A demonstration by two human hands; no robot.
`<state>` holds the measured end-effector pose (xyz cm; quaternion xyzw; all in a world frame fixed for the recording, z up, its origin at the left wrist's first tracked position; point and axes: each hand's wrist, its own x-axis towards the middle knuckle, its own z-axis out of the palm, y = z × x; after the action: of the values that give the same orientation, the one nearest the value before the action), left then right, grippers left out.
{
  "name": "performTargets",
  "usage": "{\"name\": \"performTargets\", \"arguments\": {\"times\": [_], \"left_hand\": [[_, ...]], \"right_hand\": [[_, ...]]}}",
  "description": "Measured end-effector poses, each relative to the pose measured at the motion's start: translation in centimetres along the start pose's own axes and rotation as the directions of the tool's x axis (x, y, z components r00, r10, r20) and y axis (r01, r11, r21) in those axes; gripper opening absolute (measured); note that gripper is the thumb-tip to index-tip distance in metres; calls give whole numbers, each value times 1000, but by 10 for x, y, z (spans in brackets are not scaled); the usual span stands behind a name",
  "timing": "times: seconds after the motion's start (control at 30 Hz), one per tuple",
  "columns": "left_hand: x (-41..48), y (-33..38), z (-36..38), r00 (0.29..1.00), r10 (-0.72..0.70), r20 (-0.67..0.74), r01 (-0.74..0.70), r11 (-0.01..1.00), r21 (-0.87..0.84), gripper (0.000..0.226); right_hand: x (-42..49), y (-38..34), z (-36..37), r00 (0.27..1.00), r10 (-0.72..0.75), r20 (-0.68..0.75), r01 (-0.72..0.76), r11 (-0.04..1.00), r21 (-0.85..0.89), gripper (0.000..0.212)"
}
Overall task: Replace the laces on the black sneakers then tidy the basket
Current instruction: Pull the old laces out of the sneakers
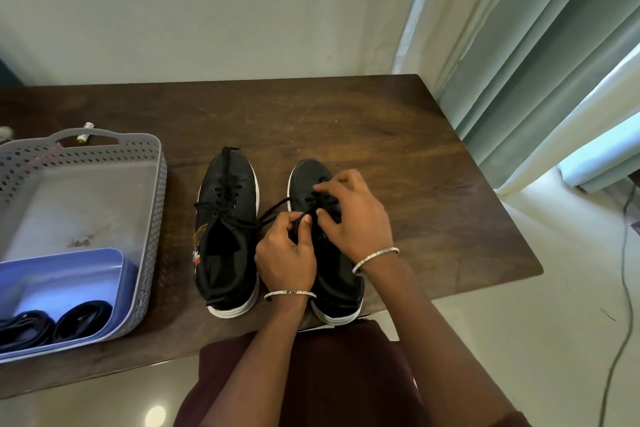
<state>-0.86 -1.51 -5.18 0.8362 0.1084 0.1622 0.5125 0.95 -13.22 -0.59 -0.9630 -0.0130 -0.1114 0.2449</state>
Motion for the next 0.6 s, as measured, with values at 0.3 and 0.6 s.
{"name": "performTargets", "arguments": {"times": [0.3, 0.6], "left_hand": [[0, 0, 0, 1000, -6, 5, 6, 1000, -9, 9], [0, 1, -2, 1000, 8, 7, -8, 1000, -9, 8]], "right_hand": [[4, 3, 10, 986, 122, -116, -115, 991, 63, 6], [1, 28, 7, 627, 756, 188, -697, 437, 568, 9]]}}
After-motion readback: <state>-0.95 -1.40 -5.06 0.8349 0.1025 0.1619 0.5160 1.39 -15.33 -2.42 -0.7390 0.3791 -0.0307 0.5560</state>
